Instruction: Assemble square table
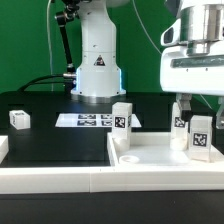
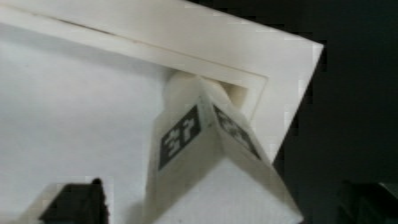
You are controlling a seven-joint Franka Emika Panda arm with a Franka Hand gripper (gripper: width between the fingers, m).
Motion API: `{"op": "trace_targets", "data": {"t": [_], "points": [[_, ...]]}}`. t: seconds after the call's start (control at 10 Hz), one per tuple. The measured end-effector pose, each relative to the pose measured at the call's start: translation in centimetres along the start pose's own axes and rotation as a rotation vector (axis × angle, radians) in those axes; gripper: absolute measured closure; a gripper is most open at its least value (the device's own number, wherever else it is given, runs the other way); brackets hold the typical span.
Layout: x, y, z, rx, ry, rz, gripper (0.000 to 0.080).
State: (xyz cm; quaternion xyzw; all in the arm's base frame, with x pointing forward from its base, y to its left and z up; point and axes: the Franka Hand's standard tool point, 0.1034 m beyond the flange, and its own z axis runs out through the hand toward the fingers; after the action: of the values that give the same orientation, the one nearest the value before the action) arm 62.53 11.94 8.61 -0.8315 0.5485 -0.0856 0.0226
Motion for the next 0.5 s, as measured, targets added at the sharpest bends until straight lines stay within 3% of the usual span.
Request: {"op": "trace_targets", "data": {"t": [0.1,0.5], "points": [[-0.01,0.11,0.04,-0.018,0.012,-0.153,0.0151],[0.50,-0.10,-0.08,-0.030,0.032,-0.511,0.0151]]}}
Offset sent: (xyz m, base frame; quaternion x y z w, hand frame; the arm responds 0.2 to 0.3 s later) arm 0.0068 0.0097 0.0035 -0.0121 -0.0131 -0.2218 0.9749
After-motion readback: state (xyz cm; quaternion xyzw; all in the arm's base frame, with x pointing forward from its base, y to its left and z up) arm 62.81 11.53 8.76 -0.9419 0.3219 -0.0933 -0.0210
